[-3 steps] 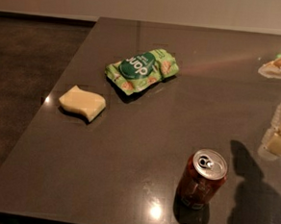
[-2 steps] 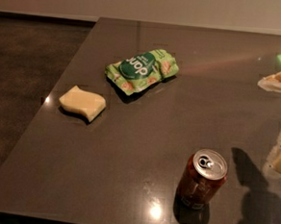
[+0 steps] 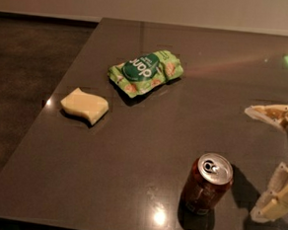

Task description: Move coke can near sponge

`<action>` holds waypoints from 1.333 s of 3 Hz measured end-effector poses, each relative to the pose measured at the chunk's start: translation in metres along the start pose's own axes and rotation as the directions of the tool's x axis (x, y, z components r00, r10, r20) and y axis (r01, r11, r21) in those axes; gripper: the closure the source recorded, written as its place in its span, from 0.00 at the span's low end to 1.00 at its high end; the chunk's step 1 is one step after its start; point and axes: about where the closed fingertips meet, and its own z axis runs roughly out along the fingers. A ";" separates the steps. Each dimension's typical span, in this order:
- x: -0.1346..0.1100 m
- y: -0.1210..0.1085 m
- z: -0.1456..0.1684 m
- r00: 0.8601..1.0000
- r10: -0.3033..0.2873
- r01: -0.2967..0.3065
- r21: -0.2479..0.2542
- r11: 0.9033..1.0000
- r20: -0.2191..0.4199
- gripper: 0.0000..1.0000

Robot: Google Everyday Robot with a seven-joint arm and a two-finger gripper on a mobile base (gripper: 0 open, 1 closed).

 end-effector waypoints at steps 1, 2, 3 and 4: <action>-0.010 0.022 0.020 0.998 -0.014 0.015 -0.029 0.999 0.062 0.00; -0.021 0.036 0.032 0.996 -0.015 0.020 -0.048 0.999 0.087 0.00; -0.030 0.043 0.040 0.995 -0.009 0.014 -0.053 0.998 0.097 0.00; -0.042 0.043 0.047 0.994 -0.007 0.012 -0.049 0.999 0.110 0.00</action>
Offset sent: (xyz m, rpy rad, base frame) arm -0.0387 0.0596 -0.0344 0.1203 0.0390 0.0721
